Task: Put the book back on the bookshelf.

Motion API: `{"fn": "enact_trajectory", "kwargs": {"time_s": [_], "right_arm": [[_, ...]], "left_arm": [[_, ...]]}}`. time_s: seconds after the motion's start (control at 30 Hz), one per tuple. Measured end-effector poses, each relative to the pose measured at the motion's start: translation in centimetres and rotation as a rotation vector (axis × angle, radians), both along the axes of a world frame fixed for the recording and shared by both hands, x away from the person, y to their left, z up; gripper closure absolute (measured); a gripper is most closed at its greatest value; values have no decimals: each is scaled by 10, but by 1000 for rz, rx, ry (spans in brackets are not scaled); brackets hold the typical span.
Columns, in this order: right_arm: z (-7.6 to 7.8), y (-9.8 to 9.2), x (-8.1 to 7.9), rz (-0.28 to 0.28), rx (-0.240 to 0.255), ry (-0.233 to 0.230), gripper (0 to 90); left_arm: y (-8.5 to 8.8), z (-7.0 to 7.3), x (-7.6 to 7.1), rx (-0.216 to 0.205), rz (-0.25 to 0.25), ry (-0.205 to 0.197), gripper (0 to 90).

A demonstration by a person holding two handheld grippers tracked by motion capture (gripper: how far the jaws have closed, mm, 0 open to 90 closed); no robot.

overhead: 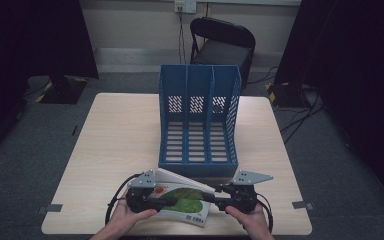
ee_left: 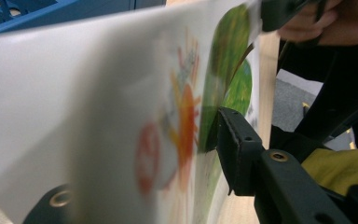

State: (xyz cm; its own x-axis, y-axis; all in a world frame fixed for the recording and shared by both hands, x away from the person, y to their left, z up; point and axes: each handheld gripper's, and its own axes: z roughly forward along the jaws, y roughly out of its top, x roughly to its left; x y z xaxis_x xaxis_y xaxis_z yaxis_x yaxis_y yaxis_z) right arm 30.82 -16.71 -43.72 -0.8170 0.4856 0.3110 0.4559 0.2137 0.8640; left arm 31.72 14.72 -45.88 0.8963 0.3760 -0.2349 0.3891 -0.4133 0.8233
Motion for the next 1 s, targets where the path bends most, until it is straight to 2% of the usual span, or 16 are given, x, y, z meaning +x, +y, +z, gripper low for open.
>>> {"fn": "enact_trajectory", "kwargs": {"time_s": [0.07, 0.27, 0.4, 0.47, 0.63, 0.8, 0.93, 1.0], "right_arm": [[2, 2, -2, -8, -31, -22, 547], [-6, 2, -3, 3, -7, -23, 533], [-21, 13, -1, 38, -69, 17, 507], [-25, 20, -2, 37, -107, 7, 535], [-24, 19, -2, 39, -109, -8, 570], [-19, 17, -6, 33, -117, -47, 614], [-15, 14, -10, 17, -118, -79, 648], [-13, 13, -11, 14, -106, -85, 665]], "left_arm": [[1, -1, 1, -9, 2, 11, 693], [1, -2, 2, -10, -3, 10, 666], [1, -2, 2, -10, -3, 13, 651], [1, -2, 2, -6, 0, 18, 636], [2, -2, 2, -6, 1, 22, 614], [7, -1, 4, 17, 47, 5, 555], [15, -1, 8, 21, 101, -4, 521], [18, 0, 10, 20, 110, -3, 521]]}}
